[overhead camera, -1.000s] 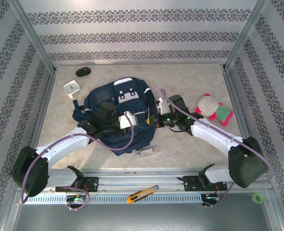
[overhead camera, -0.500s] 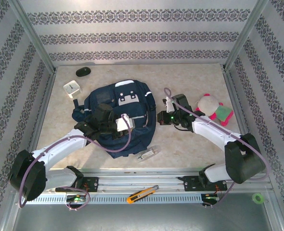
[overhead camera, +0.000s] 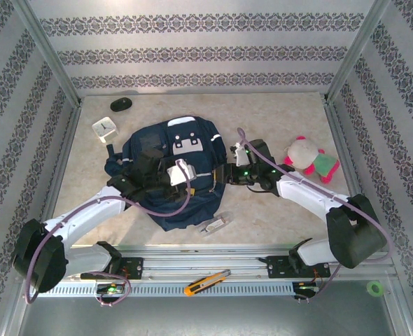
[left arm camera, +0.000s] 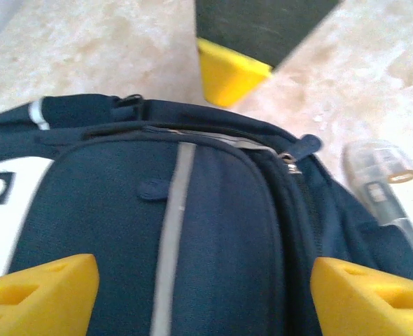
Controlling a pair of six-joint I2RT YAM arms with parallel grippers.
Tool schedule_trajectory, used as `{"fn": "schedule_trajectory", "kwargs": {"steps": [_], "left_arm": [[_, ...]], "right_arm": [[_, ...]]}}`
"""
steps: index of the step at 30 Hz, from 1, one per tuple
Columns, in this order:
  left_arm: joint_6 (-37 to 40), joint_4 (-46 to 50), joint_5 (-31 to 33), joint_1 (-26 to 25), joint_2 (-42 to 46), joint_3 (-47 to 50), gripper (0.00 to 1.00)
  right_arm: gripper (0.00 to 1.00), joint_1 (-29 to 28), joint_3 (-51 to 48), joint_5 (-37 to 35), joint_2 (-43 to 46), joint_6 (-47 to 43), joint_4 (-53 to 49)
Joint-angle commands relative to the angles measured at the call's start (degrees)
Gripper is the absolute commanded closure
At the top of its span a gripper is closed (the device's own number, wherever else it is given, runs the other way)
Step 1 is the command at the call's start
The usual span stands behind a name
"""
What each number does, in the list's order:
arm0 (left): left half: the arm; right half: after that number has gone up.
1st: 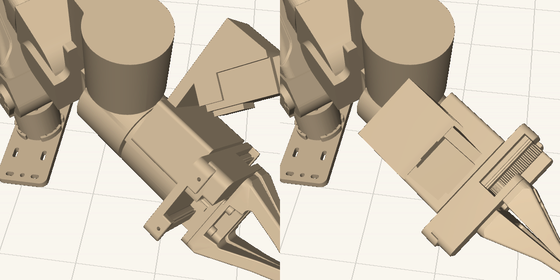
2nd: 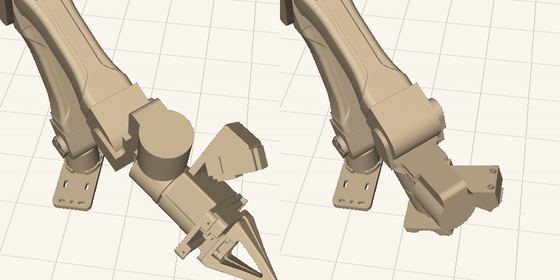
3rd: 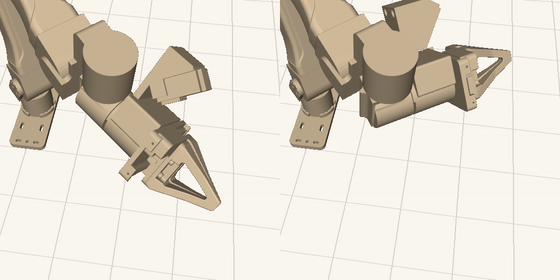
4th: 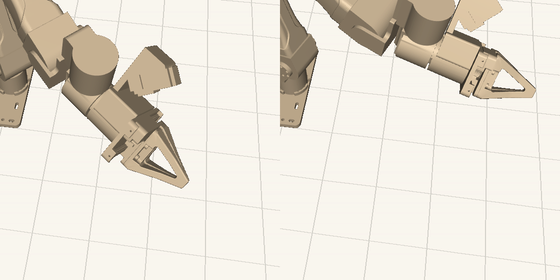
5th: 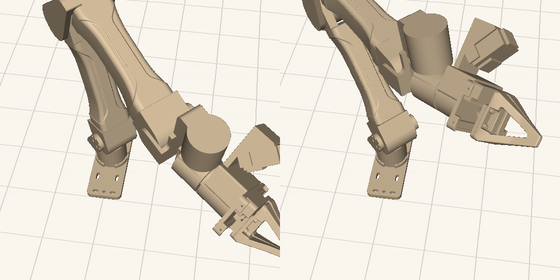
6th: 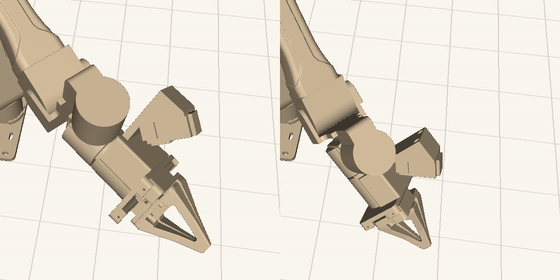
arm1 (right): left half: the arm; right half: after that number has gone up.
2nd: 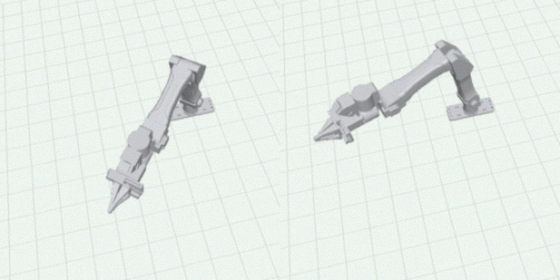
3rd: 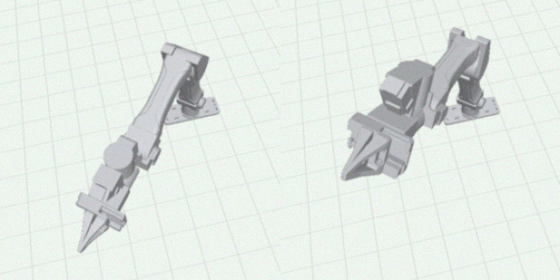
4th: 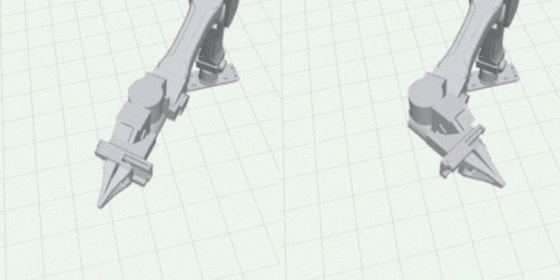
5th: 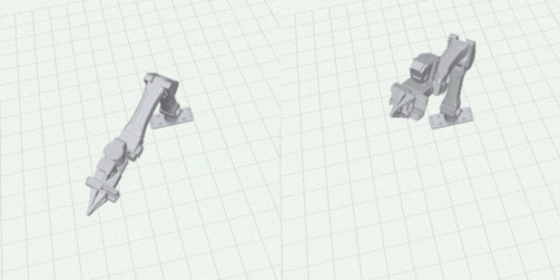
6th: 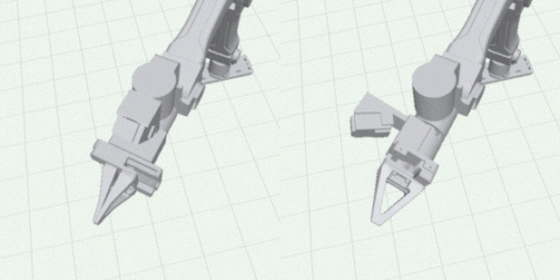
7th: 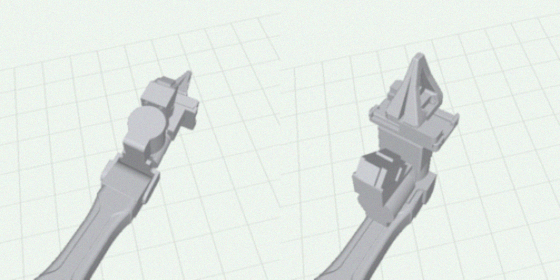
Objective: Pack the student bag
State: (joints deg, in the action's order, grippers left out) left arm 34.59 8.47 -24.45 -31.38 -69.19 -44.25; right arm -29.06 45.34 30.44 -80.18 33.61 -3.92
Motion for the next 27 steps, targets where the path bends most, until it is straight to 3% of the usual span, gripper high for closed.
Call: {"fn": "schedule_trajectory", "kwargs": {"steps": [1,6,11,12,16,19,27], "left_arm": [[3.9,2.5,4.1,0.3,-1.2,-2.8,0.19],[5.5,2.6,5.7,0.3,-1.5,-2.7,0.19],[5.0,2.0,4.8,0.3,-1.3,-2.1,0.19],[5.2,2.1,4.2,0.3,-1.2,-1.9,0.19],[6.4,2.3,3.2,0.3,-1.8,-1.6,0.18],[7.1,3.7,1.6,0.3,-3.2,-2.3,0.16],[5.4,-0.4,4.0,0.3,-6.5,-4.2,0.15]], "right_arm": [[0.54,-1.8,1.5,3.4,-2.6,8.3,3.9],[0.52,-3.6,4.5,-0.1,-6.4,17.1,2.5],[0.5,-4.9,6.2,-3.5,-8.3,20.3,1.1],[0.53,-5.2,6.7,-3.4,-8.9,20.6,1.2],[0.85,-5.8,8.0,-3.7,-8.7,21.9,3.8],[0.99,-6.3,9.1,-3.5,-7.5,22.4,6.3],[1.0,-6.9,10.6,-4.6,-2.8,23.3,9.1]]}}
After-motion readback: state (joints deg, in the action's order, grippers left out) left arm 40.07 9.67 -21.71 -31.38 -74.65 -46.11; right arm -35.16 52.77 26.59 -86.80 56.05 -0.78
